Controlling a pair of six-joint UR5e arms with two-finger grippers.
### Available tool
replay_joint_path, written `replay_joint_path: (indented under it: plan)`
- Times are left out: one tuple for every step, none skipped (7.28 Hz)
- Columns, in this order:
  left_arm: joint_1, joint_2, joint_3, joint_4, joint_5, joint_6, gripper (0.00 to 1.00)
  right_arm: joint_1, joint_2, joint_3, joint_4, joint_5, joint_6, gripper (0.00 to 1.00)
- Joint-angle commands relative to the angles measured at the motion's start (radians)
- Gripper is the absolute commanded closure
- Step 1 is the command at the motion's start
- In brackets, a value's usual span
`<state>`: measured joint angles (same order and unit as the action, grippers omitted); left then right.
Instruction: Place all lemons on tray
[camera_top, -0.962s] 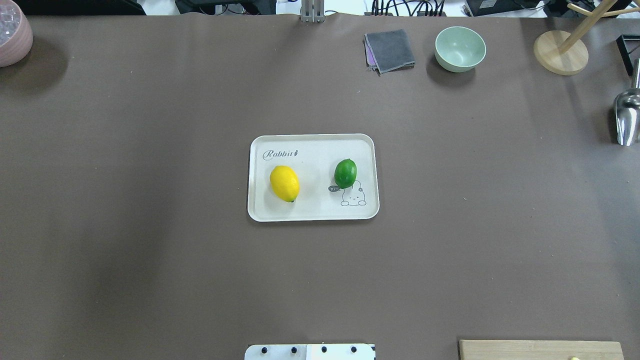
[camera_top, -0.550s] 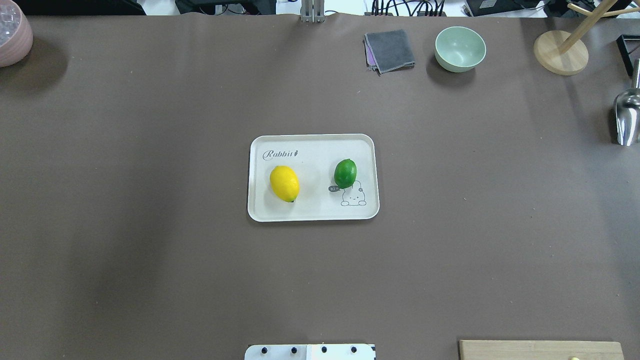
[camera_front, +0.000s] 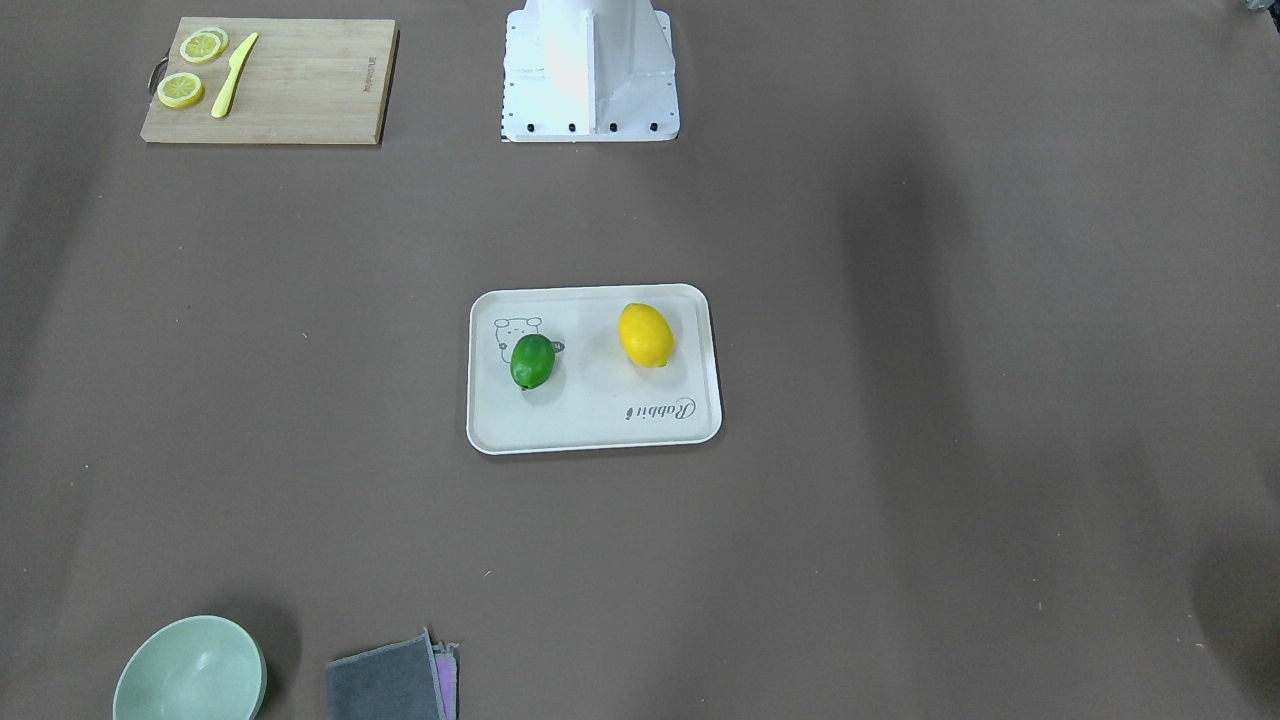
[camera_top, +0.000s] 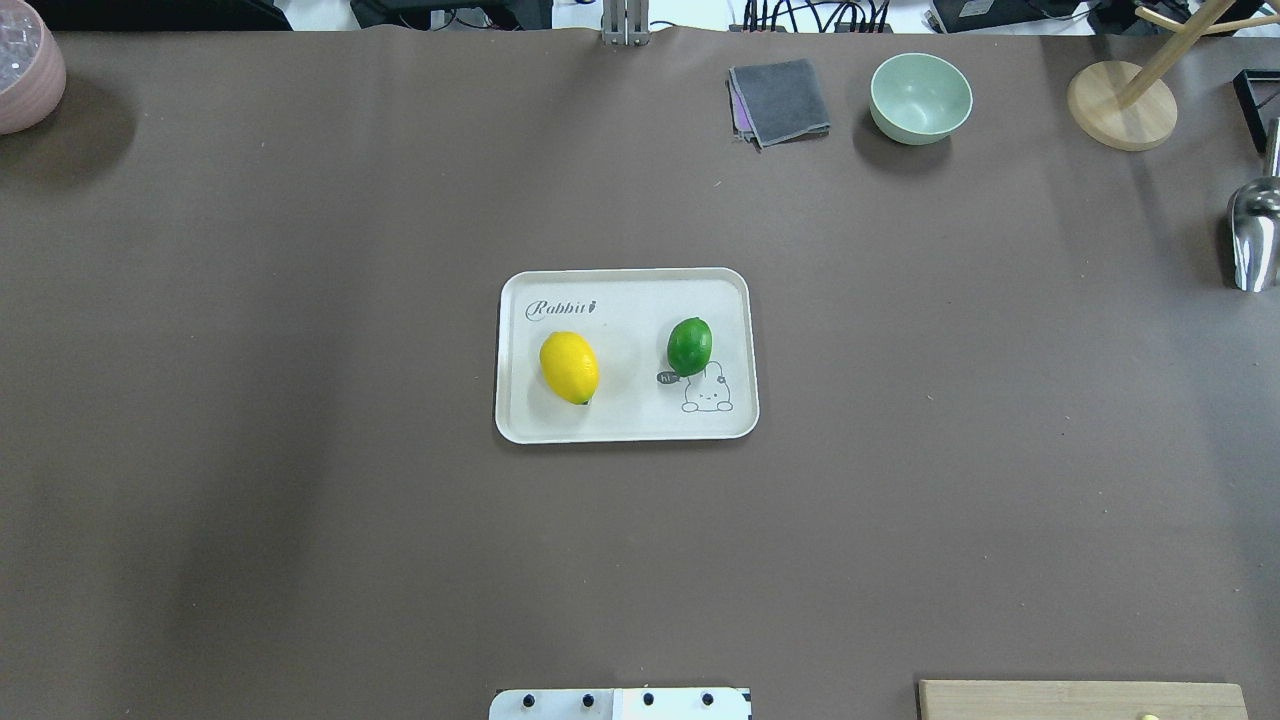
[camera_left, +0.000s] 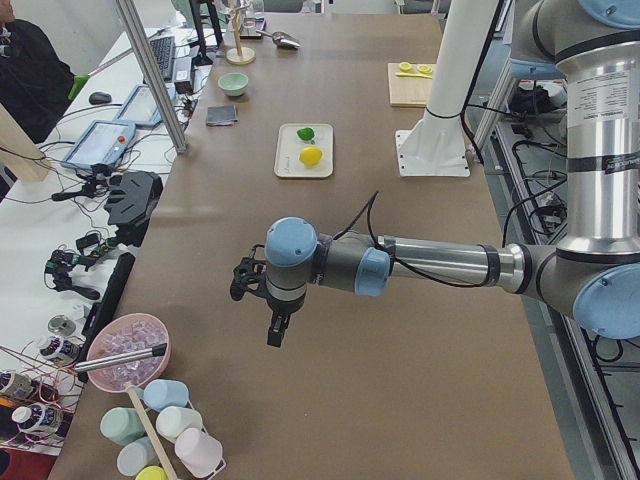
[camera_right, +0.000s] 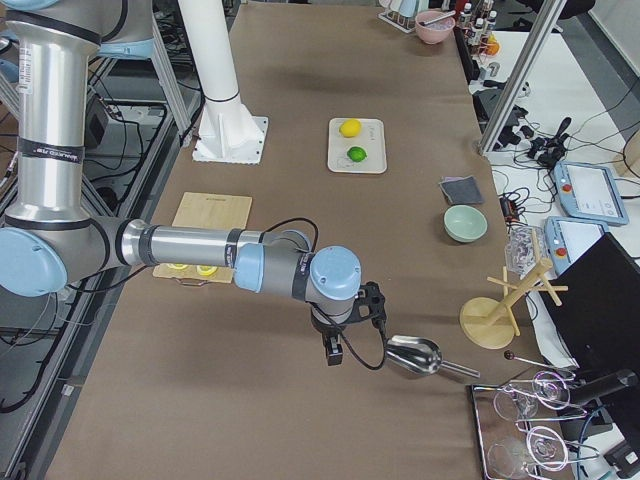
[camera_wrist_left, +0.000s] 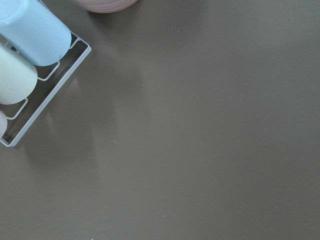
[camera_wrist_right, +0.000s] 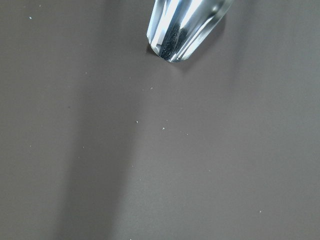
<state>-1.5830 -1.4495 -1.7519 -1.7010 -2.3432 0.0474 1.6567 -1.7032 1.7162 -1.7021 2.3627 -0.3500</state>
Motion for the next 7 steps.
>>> replay_joint_path:
  plan:
    - [0.001, -0.009, 0.011, -0.005, 0.001, -0.012, 0.02, -0.002, 0.028, 0.003, -0.043, 0.000, 0.009, 0.00]
    - [0.001, -0.009, 0.009, -0.006, -0.001, -0.017, 0.02, -0.003, 0.034, 0.006, -0.044, 0.001, 0.025, 0.00]
    - [0.000, -0.009, 0.009, -0.006, -0.001, -0.014, 0.02, -0.006, 0.034, 0.008, -0.041, 0.003, 0.055, 0.00]
    - [0.001, -0.009, 0.008, -0.006, 0.001, -0.014, 0.02, -0.006, 0.034, 0.008, -0.040, 0.007, 0.060, 0.00]
    - [0.000, -0.009, 0.005, -0.006, 0.004, -0.012, 0.02, -0.006, 0.034, 0.006, -0.039, 0.016, 0.060, 0.00]
    - [0.001, -0.009, 0.003, -0.008, 0.005, -0.012, 0.02, -0.006, 0.033, 0.008, -0.037, 0.016, 0.059, 0.00]
    - [0.001, -0.014, 0.005, -0.006, 0.005, -0.012, 0.02, -0.006, 0.033, 0.008, -0.037, 0.016, 0.059, 0.00]
